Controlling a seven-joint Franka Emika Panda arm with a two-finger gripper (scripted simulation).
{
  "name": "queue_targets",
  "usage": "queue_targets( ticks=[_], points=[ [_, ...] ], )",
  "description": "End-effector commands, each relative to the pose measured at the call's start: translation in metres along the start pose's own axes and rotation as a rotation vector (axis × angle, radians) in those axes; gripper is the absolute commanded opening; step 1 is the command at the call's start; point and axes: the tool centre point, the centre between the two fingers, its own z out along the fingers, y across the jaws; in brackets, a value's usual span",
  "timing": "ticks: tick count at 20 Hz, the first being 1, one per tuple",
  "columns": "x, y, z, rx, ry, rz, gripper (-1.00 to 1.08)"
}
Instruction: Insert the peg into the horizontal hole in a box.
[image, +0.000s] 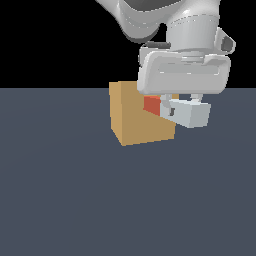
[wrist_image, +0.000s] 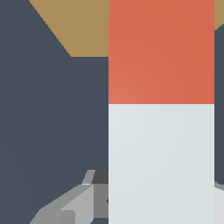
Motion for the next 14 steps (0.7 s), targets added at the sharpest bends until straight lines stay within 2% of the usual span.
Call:
queue_targets(
  ticks=[1, 8, 14],
  points=[
    [0.023, 0.003, -0.002, -0.004, 0.003, -0.01, -1.0],
    [0.08, 0.002, -0.004, -0.007, 0.003, -0.011, -1.0],
    [0.103, 0.003, -0.004, -0.008, 0.002, -0.011, -1.0]
  ],
)
